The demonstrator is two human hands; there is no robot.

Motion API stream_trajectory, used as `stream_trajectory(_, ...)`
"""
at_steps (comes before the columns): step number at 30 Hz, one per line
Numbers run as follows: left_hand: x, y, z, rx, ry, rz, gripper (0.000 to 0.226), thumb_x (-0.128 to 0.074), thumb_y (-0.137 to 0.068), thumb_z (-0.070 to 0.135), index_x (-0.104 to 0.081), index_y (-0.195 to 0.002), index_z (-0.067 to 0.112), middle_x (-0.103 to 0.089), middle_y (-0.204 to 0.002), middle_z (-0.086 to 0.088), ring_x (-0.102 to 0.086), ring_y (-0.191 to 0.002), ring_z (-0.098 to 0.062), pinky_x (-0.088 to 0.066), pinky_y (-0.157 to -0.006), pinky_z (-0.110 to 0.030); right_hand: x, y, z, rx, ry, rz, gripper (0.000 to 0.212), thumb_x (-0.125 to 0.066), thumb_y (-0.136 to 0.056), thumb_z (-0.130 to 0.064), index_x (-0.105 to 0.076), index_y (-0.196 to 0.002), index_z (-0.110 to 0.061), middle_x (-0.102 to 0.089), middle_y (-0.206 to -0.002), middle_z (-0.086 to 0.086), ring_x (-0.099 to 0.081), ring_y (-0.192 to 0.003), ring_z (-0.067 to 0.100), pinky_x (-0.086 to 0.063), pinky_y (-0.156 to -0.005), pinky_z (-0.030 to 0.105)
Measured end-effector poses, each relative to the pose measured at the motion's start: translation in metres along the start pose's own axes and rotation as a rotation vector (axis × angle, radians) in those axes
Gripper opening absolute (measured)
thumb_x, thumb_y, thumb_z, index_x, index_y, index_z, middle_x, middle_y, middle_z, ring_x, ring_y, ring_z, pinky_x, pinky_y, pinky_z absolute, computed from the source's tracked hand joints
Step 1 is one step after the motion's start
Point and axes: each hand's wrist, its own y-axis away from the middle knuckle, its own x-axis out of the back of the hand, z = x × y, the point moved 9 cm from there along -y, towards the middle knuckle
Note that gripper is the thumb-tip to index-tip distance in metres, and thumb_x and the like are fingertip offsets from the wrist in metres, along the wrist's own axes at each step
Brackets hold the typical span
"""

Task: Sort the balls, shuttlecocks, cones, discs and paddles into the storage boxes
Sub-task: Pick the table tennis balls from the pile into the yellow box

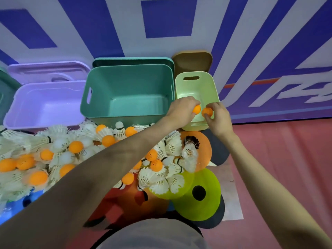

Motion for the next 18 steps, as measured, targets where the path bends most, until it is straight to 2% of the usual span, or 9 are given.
stream_trajectory(3, -0.020, -0.010, 0.002, 0.019, -0.084, -0.050, 0.038, -0.058, -0.092, 0.018, -0.056, -0.130, 0.016, -0.058, -0.127, -0.006, -0.055, -0.115, -0.028, -0.052, -0.086, -0.042, -0.007, -0.005, 0.008, -0.007, -0.006, -0.023, 0.030, -0.062, -0.088, -0.012, -0.059, -0.117, -0.005, -0.057, -0.117, 0.014, -0.057, -0.101, 0.035, -0.046, -0.088, 0.043)
stream_trajectory(6, -0.022, -0.008, 0.003, 0.034, -0.017, -0.026, 0.044, -0.057, -0.093, 0.017, -0.050, -0.137, 0.014, -0.054, -0.134, -0.007, -0.051, -0.121, -0.027, -0.047, -0.094, -0.041, -0.010, -0.006, 0.011, -0.009, -0.031, -0.032, 0.032, -0.061, -0.088, -0.012, -0.058, -0.120, -0.005, -0.058, -0.121, 0.014, -0.056, -0.107, 0.034, -0.044, -0.093, 0.045)
stream_trajectory(8, -0.017, 0.002, 0.002, 0.022, 0.072, 0.030, 0.043, -0.055, -0.094, 0.017, -0.051, -0.136, 0.013, -0.054, -0.135, -0.006, -0.051, -0.122, -0.024, -0.045, -0.097, -0.039, -0.013, -0.004, 0.010, -0.001, -0.037, -0.038, 0.033, -0.060, -0.089, -0.014, -0.057, -0.121, -0.006, -0.057, -0.123, 0.013, -0.056, -0.109, 0.031, -0.044, -0.095, 0.044)
stream_trajectory(14, 0.015, 0.056, -0.008, -0.011, 0.253, 0.287, 0.027, -0.055, -0.091, 0.009, -0.062, -0.118, 0.008, -0.063, -0.112, -0.004, -0.057, -0.101, -0.018, -0.047, -0.085, -0.029, -0.020, 0.029, -0.029, 0.185, -0.115, -0.043, 0.028, -0.059, -0.090, -0.011, -0.058, -0.117, -0.003, -0.058, -0.113, 0.013, -0.054, -0.108, 0.030, -0.044, -0.090, 0.039)
stream_trajectory(18, 0.030, 0.101, -0.041, 0.067, 0.270, 0.375, 0.024, -0.054, -0.092, 0.011, -0.064, -0.114, 0.009, -0.064, -0.103, -0.001, -0.058, -0.094, -0.014, -0.053, -0.081, -0.035, -0.027, 0.063, -0.071, 0.333, -0.181, -0.075, 0.023, -0.059, -0.090, -0.013, -0.060, -0.112, -0.006, -0.059, -0.106, 0.010, -0.055, -0.100, 0.026, -0.046, -0.086, 0.036)
